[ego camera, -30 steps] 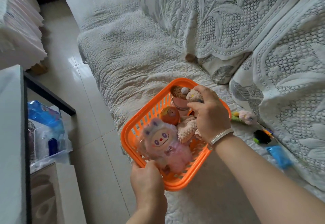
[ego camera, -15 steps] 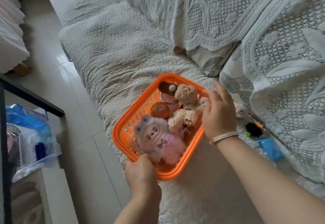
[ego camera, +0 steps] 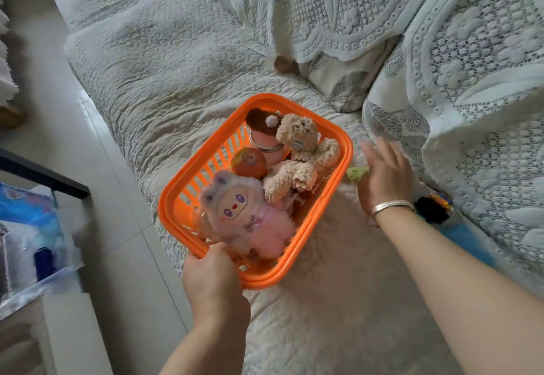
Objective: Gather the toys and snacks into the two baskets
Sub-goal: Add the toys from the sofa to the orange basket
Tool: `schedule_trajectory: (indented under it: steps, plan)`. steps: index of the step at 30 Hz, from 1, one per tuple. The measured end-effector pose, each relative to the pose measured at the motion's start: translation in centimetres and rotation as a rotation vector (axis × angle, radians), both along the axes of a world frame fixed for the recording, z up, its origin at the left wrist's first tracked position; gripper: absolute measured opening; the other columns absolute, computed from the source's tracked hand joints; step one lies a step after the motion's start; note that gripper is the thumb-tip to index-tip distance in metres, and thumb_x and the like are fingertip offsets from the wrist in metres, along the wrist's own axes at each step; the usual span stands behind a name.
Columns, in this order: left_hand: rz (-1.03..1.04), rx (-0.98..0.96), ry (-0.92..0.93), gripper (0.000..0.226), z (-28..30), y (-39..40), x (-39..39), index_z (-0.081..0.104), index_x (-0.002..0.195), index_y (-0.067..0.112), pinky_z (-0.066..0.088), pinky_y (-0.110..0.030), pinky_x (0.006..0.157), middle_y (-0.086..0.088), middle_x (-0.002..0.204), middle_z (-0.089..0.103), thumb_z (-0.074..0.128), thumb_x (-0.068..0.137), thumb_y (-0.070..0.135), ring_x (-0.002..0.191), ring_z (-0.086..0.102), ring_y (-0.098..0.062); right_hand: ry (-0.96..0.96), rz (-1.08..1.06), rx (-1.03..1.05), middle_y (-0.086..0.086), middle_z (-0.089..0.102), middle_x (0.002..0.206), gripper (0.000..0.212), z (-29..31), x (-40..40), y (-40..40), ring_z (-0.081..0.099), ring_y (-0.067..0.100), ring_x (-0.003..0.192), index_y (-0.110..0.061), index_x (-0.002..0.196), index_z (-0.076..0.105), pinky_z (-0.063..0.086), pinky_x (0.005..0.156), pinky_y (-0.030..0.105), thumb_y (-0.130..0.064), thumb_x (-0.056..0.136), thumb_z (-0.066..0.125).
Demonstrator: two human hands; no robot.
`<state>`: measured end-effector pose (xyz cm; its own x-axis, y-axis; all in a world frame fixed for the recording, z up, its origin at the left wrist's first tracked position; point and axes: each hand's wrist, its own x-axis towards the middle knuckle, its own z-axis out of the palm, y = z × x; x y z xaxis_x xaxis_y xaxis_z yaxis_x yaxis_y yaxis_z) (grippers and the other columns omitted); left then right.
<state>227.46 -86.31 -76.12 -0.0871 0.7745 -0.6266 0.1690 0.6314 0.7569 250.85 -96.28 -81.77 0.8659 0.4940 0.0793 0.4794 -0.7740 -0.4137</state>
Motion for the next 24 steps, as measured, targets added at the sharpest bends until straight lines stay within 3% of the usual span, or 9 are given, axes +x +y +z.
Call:
schedule_trajectory:
  steps: [2,3,5,6,8,10,14,19,24]
  plan:
    - [-0.004,0.004,-0.006,0.024,0.0,0.2,0.3,0.063,0.082,0.02,0.055,-0.058,0.078,-0.018,0.094,0.069,0.049,0.077,0.002,0.082,0.062,-0.034,0.044,0.066,-0.408,0.008,0.02,0.156,0.054,-1.6,0.3,-0.9,0.015,0.03,0.142,-0.033,0.139,0.039,0.014,0.112,0.05,-0.029,0.085,0.039]
    - [-0.005,0.008,-0.002,0.024,0.1,0.2,0.4,0.064,0.081,0.02,0.055,-0.059,0.078,-0.019,0.094,0.069,0.049,0.074,0.004,0.082,0.062,-0.034,0.033,0.075,-0.495,0.007,0.021,0.156,0.051,-2.2,0.3,-1.3,0.016,0.029,0.142,-0.037,0.138,0.038,0.014,0.111,0.052,-0.026,0.088,0.046]
    - [-0.002,0.014,0.0,0.023,0.2,0.3,0.6,0.064,0.077,0.021,0.055,-0.06,0.078,-0.017,0.089,0.068,0.048,0.071,0.005,0.081,0.061,-0.035,-0.039,0.102,-0.529,0.012,0.045,0.141,0.041,-2.6,0.1,-1.7,0.039,0.033,0.128,-0.033,0.126,0.054,0.027,0.102,0.055,-0.022,0.086,0.053]
    - [-0.005,0.015,-0.003,0.024,0.3,0.3,0.8,0.063,0.076,0.021,0.054,-0.056,0.075,-0.015,0.086,0.067,0.047,0.071,0.005,0.08,0.06,-0.034,-0.082,0.119,-0.528,0.016,0.059,0.123,0.035,-2.7,-0.2,-1.7,0.051,0.036,0.112,-0.026,0.116,0.063,0.035,0.093,0.055,-0.02,0.084,0.048]
    - [-0.012,0.01,-0.016,0.024,0.5,0.2,1.0,0.062,0.078,0.02,0.048,-0.046,0.069,-0.014,0.083,0.062,0.045,0.072,0.004,0.076,0.055,-0.031,-0.203,0.139,-0.453,0.019,0.067,0.086,0.041,-2.7,-0.4,-2.0,0.058,0.038,0.085,-0.015,0.097,0.07,0.042,0.077,0.052,-0.017,0.078,0.034]
    - [-0.007,0.001,-0.025,0.024,0.7,0.2,1.2,0.06,0.078,0.019,0.045,-0.043,0.068,-0.013,0.082,0.06,0.045,0.077,0.0,0.075,0.052,-0.029,-0.263,0.128,-0.454,0.019,0.066,0.076,0.033,-1.8,-0.8,-2.0,0.058,0.039,0.081,-0.009,0.09,0.069,0.045,0.074,0.05,-0.009,0.076,0.039]
    - [-0.007,-0.014,-0.024,0.024,1.5,0.2,1.3,0.054,0.076,0.018,0.039,-0.04,0.067,-0.011,0.077,0.053,0.043,0.081,-0.003,0.074,0.045,-0.026,-0.209,-0.006,-0.399,0.016,0.064,0.107,0.035,-0.5,-1.2,-2.0,0.047,0.035,0.108,-0.014,0.116,0.059,0.035,0.088,0.043,-0.004,0.086,0.043]
    - [-0.035,-0.008,-0.023,0.023,2.3,-0.1,0.4,0.054,0.077,0.017,0.039,-0.039,0.067,-0.011,0.077,0.053,0.041,0.081,-0.002,0.07,0.045,-0.025,-0.206,-0.291,0.001,0.019,0.058,0.118,0.052,3.5,-3.1,-1.3,0.045,0.038,0.111,-0.015,0.13,0.053,0.036,0.085,0.045,0.001,0.081,0.044]
    - [-0.027,0.018,-0.034,0.028,3.4,-0.8,-1.1,0.061,0.095,0.014,0.043,-0.033,0.064,-0.007,0.077,0.057,0.042,0.084,-0.003,0.066,0.049,-0.024,-0.436,-0.155,0.293,0.015,0.061,0.11,0.055,9.2,-5.7,2.1,0.055,0.037,0.101,-0.016,0.129,0.055,0.043,0.079,0.046,-0.009,0.079,0.034]
